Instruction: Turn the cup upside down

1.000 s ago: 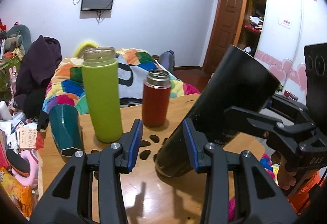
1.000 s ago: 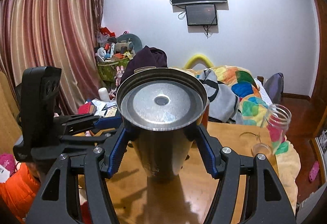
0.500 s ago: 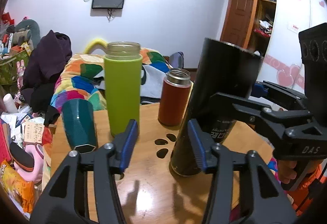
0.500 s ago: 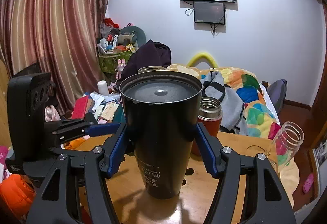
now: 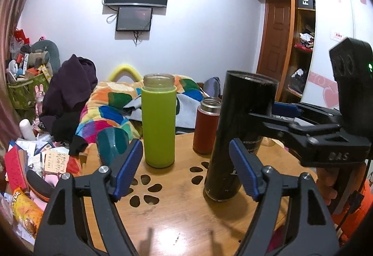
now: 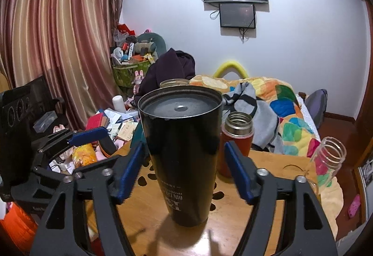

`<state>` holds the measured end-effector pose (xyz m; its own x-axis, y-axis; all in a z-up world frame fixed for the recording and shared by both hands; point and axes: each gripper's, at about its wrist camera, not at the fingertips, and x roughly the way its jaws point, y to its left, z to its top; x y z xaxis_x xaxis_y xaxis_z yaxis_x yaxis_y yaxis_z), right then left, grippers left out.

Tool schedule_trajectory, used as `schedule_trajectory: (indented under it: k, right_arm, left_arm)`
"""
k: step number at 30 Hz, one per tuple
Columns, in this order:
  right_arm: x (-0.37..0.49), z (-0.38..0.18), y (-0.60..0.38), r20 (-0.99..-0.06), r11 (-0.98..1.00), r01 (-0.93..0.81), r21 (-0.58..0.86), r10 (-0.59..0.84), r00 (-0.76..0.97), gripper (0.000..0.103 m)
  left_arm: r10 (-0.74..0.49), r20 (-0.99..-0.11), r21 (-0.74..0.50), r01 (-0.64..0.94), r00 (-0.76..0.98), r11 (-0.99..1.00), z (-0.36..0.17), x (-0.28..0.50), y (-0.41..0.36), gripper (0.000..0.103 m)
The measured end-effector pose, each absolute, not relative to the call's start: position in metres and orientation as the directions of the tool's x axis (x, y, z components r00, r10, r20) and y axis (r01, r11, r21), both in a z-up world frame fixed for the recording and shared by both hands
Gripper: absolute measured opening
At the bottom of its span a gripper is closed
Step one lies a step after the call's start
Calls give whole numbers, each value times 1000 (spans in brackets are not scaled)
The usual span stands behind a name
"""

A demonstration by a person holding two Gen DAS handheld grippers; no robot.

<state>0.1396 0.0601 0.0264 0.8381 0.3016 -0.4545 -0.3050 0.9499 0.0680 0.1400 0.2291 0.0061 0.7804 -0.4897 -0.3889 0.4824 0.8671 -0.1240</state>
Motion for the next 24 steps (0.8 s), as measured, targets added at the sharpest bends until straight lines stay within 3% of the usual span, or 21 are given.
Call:
schedule_trajectory:
  k: [5,10,24]
  right_arm:
    - [113,34,53,-411,955,-289,60,288,865,87]
    - [86,40,38,-369,969,-237,72,247,896,103]
    - [30,35,9,-345,996,-59,69,79,935,103]
  left_arm:
    - [-451,-342,-109,442,824,890,14,124,234,95]
    - [-401,-292,-79,396,868,915,22,102,234,102]
    - [-296,-256,-41,296,920,954,27,49,221,103]
